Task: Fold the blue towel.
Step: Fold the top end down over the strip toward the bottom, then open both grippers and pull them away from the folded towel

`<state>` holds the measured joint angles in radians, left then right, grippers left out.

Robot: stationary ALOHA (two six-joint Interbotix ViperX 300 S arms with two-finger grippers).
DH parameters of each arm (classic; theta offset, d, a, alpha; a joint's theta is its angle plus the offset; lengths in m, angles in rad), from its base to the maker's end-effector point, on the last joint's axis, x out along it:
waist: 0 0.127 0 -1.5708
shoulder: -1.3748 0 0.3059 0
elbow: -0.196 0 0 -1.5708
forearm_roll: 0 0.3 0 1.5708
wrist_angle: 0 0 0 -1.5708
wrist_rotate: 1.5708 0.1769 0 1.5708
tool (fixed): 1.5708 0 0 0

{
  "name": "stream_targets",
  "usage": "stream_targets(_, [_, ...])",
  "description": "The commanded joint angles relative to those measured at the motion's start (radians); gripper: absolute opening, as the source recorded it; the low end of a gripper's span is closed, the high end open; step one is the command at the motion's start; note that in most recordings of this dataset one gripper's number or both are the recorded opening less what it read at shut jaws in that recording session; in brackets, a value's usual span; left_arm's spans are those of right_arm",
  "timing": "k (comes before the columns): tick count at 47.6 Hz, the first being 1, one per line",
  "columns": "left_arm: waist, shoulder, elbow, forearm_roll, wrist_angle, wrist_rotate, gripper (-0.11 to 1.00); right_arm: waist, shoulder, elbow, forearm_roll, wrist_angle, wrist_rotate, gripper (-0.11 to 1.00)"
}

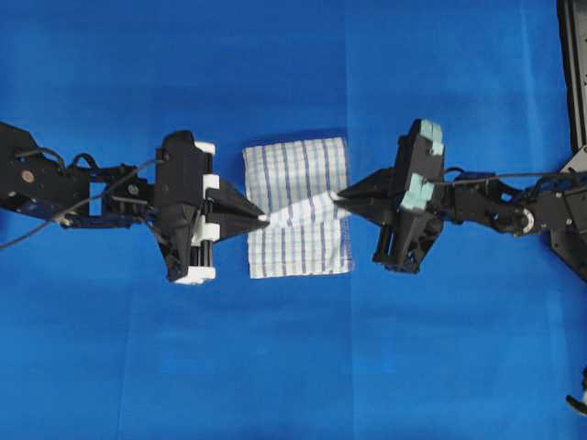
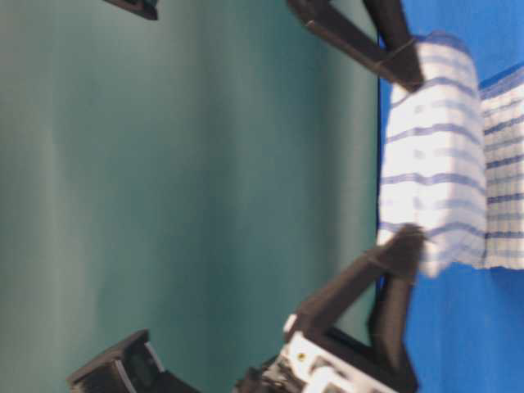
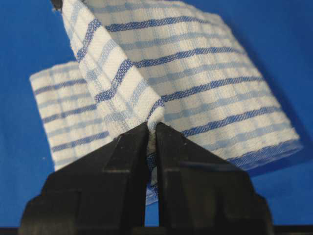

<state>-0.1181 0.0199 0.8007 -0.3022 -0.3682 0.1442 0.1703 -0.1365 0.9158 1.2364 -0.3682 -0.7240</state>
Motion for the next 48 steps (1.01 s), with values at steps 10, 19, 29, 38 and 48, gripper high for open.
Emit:
stream_targets(10, [-0.020, 0.018, -0.018, -0.002, -0.008, -0.020, 0.04, 0.025, 0.031, -0.014, 0.046, -0.012, -0.002, -0.03])
stream_targets(19, [-0.043, 0.046, -0.014, -0.002, -0.005, -0.020, 0.04, 0.052, 0.080, -0.025, 0.087, -0.014, 0.000, -0.03])
stream_targets(29, [-0.058, 0.115, -0.031, -0.003, -0.015, -0.028, 0.04, 0.074, 0.150, -0.049, 0.121, -0.021, 0.006, 0.00])
stream_targets(38, [-0.058, 0.129, -0.031, -0.003, -0.021, -0.064, 0.04, 0.074, 0.152, -0.048, 0.140, -0.025, 0.006, 0.22])
stream_targets(48, [-0.064, 0.104, -0.015, -0.003, -0.015, -0.094, 0.37, 0.075, 0.130, -0.046, 0.138, -0.026, -0.005, 0.81])
